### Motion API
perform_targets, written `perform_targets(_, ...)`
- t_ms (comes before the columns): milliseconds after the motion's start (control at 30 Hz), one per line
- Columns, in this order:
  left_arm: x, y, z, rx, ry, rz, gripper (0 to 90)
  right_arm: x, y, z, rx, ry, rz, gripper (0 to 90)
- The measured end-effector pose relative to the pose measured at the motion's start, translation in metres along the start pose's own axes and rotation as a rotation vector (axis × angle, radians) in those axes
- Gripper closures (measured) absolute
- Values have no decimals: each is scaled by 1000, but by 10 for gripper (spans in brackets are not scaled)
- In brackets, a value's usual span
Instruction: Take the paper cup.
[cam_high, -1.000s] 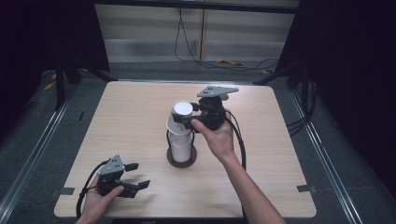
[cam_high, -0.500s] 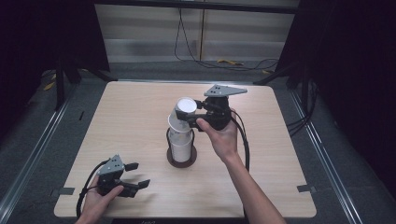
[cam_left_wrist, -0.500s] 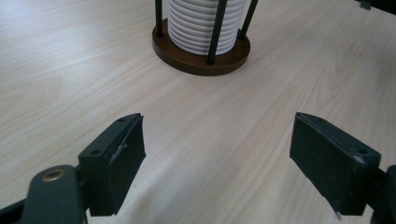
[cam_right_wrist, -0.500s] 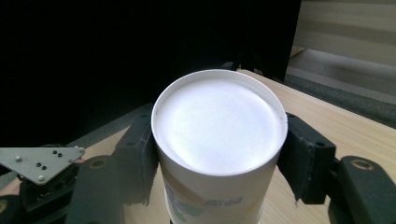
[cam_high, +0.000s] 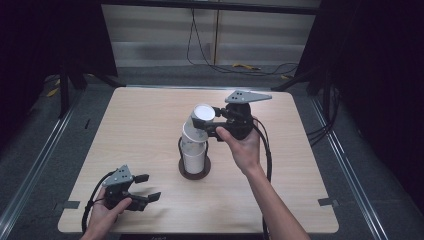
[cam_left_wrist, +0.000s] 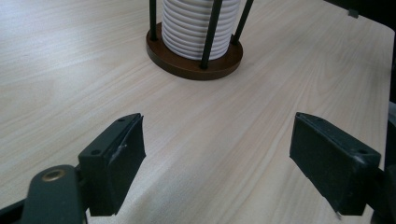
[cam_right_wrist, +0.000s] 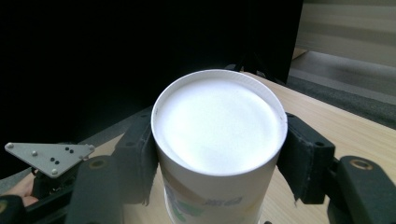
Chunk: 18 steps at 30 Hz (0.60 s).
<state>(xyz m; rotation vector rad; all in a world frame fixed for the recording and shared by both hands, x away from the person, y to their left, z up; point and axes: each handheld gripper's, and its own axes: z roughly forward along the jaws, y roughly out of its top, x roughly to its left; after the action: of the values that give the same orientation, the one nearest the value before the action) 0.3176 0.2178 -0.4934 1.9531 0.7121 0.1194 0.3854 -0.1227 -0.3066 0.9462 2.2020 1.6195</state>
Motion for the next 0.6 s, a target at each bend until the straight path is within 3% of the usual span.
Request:
perform_targets(333, 0, 15, -6, -29, -6, -17, 180, 0, -5, -20, -7, 2, 7, 360)
perform_targets(600, -10, 37, 0, -45, -41, 25, 160, -1, -19, -33, 20, -6, 17, 360)
